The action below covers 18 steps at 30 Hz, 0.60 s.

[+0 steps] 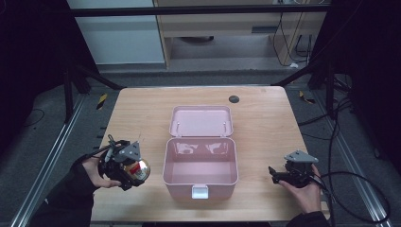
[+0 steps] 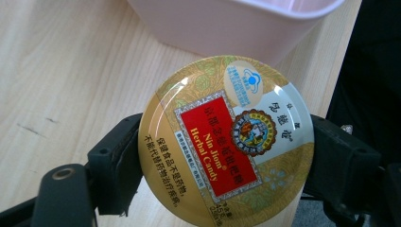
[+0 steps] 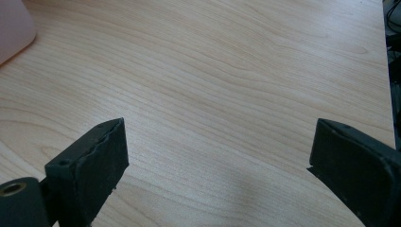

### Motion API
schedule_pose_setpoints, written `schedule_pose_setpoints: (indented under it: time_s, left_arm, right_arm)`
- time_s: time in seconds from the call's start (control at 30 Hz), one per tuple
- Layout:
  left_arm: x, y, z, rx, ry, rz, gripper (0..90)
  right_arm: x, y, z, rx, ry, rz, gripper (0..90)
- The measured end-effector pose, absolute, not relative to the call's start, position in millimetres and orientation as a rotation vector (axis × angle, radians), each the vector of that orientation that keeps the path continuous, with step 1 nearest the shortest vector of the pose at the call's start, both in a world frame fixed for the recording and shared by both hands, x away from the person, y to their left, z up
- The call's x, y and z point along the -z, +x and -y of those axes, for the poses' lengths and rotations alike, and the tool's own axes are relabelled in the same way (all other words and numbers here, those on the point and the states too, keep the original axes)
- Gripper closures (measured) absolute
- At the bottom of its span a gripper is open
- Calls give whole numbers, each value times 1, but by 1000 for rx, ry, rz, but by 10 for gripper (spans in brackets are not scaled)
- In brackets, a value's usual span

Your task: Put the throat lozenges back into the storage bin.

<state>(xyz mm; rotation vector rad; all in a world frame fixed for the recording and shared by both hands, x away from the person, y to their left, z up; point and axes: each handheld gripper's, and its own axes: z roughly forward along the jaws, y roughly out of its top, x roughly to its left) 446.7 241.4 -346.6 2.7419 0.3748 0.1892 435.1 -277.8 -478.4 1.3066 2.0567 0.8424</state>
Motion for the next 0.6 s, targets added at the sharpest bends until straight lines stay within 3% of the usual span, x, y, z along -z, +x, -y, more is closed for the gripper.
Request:
schedule_pose_setpoints:
  time_s: [0.6]
  left_arm:
    - [305, 456, -207, -227, 2758, -298, 197]
  right_arm:
    - [480, 436, 277, -833, 1300, -2076, 53]
